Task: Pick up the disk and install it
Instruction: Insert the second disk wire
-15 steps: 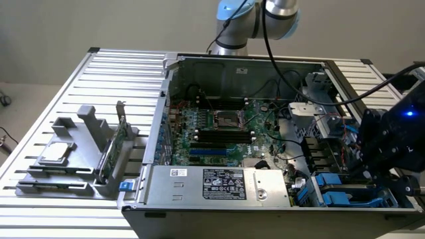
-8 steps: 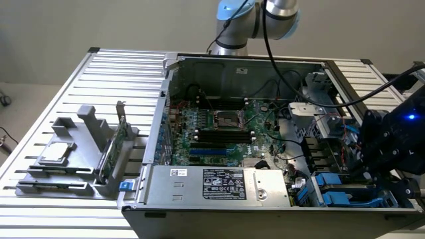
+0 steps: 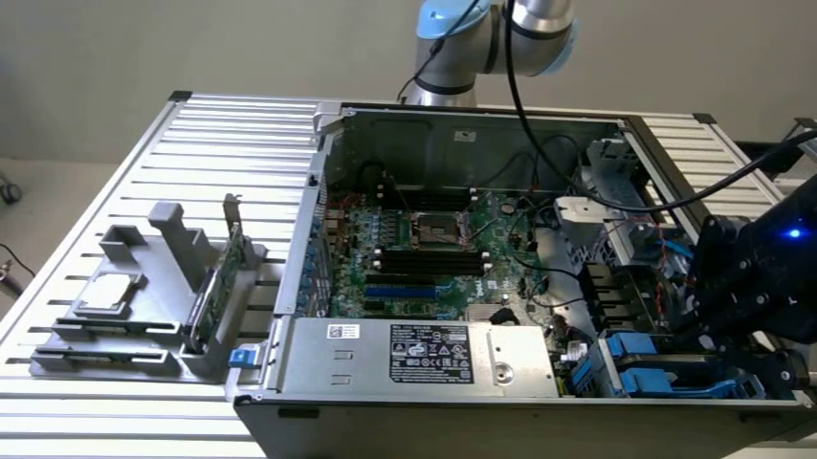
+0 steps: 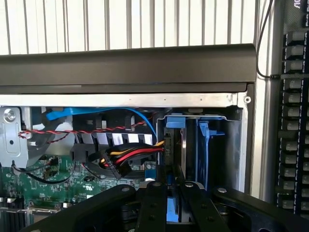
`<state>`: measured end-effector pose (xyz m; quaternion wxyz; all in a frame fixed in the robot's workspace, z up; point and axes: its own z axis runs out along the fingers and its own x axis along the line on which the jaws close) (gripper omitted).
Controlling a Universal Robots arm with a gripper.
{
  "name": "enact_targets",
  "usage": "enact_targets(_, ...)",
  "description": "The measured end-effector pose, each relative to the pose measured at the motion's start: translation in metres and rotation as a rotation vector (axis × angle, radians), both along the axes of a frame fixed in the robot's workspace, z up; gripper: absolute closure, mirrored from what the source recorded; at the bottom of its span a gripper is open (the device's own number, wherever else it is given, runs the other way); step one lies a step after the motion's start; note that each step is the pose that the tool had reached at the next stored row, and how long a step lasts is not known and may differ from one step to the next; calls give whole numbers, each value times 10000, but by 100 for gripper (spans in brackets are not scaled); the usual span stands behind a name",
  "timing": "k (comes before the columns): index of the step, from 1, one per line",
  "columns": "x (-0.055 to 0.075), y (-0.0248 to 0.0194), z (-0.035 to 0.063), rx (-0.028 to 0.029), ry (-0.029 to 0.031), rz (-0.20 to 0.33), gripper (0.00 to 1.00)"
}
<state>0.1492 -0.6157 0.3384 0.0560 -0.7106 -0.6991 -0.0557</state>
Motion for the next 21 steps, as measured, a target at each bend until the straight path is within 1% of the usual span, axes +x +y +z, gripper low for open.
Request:
enact_targets(3,0,-6,-2,44,0,0,83)
enact_targets(9,0,-7,40,56,0,0,83)
enact_targets(12,0,-6,42,68,1,-1,83)
enact_targets(17,0,-7,20,135,1,-1,83)
enact_targets(21,0,-8,4,162,1,0,83)
